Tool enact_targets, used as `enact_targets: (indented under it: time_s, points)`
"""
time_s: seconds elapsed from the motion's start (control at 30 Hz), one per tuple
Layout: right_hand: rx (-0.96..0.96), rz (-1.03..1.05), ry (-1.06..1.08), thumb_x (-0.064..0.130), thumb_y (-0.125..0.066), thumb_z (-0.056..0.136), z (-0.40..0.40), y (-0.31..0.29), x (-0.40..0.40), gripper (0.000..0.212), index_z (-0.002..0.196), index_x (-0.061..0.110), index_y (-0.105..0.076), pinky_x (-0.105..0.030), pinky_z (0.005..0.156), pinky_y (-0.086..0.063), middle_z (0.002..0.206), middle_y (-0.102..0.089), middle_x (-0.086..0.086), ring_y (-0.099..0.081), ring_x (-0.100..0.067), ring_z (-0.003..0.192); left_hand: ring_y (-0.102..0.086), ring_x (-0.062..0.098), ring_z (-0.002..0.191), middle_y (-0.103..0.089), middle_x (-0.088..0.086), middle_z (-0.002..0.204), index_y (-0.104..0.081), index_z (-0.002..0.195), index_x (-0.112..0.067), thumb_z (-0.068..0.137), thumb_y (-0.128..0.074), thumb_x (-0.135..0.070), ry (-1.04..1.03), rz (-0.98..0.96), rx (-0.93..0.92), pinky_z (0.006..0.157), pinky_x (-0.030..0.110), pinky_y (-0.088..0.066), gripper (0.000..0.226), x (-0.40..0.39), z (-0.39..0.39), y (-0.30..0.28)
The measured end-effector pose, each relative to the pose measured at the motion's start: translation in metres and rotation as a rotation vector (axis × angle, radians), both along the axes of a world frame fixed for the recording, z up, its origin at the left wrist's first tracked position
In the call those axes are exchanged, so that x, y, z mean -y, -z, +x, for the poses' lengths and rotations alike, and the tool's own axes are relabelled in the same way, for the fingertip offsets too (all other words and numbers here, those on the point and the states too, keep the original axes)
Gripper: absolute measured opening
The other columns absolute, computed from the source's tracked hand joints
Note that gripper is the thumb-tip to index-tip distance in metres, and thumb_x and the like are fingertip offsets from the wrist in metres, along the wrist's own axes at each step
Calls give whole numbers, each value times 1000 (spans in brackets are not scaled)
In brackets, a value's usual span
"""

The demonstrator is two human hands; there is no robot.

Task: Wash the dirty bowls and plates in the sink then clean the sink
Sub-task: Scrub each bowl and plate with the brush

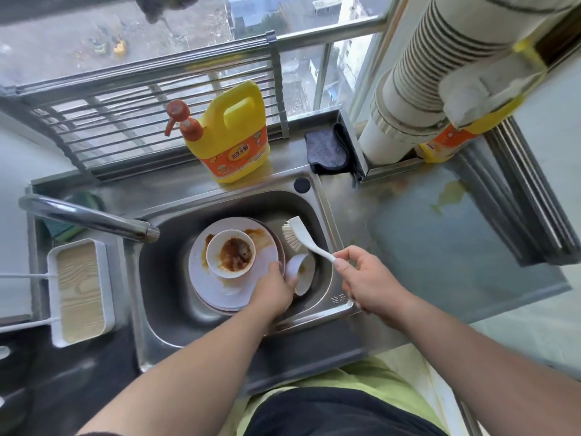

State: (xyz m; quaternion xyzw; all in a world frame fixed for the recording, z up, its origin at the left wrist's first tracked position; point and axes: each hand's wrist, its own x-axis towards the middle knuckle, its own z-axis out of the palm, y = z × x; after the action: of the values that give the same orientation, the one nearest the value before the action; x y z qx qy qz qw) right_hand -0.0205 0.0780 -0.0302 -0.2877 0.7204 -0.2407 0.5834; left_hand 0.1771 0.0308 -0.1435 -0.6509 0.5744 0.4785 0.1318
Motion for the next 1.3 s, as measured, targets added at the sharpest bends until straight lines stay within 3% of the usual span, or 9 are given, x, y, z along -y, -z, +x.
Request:
enact_targets:
  time_s: [0.17,0.27,0.33,0.47,0.7,0.83,0.93,1.07,1.3]
  points:
    - [6,-4,-22,31,-54,107,10,3,12,12,103,25,-63,-22,39,-30,55,-48,2,-37,-12,41,-59,25,79,-65,4,79,-61,80,-17,103,-50,-40,-342,-248,11,67,36,-47,34,12,44,-36]
    - [36,14,-17,32,-53,108,21,3,18,13,104,25,-62,-23,40,-28,52,-46,2,-34,-16,41,-58,30,89,-59,3,101,-53,101,-17,101,-55,-38,-651,-438,68,77,39,-49,21,28,83,-40]
    - [41,10,-29,31,-52,108,28,4,20,13,104,24,-63,-25,40,-28,52,-45,3,-33,-16,41,-59,32,98,-50,3,117,-46,122,-25,99,-57,-37,-774,-317,80,83,43,-52,29,45,100,-34]
    - [59,20,-44,32,-52,107,40,4,16,13,102,26,-63,-26,41,-26,56,-42,-1,-32,-17,44,-65,30,93,-63,8,110,-52,130,-30,97,-58,-23,-707,-56,-8,73,49,-67,34,58,106,-16]
    - [35,14,-38,34,-54,106,52,2,7,13,96,32,-63,-23,40,-28,58,-43,-3,-33,-18,47,-62,35,94,-58,6,106,-54,111,-36,97,-54,0,-450,-199,120,70,50,-66,39,59,110,-14]
    - [44,23,-51,34,-54,107,68,1,7,12,101,26,-61,-25,41,-26,55,-43,-1,-32,-17,45,-67,30,96,-64,3,125,-62,139,-40,103,-52,-12,-327,-307,185,78,46,-65,46,58,118,-11]
    - [46,42,-73,35,-54,107,82,2,10,14,105,22,-60,-26,41,-27,52,-44,2,-34,-16,45,-64,27,99,-59,-1,132,-58,144,-43,106,-50,-14,-357,-312,163,78,43,-64,49,55,121,-12]
    - [42,64,-87,39,-56,105,95,6,12,15,104,25,-60,-29,45,-28,58,-45,-2,-36,-17,49,-59,23,87,-45,-2,124,-56,146,-44,106,-52,-12,-368,-306,71,48,30,-55,52,51,122,-18]
    - [33,37,-95,38,-55,106,99,1,14,15,104,25,-61,-29,44,-28,59,-45,-3,-37,-17,48,-70,29,92,-55,0,132,-48,150,-49,107,-48,-6,-597,-154,-242,58,41,-66,60,47,126,-29]
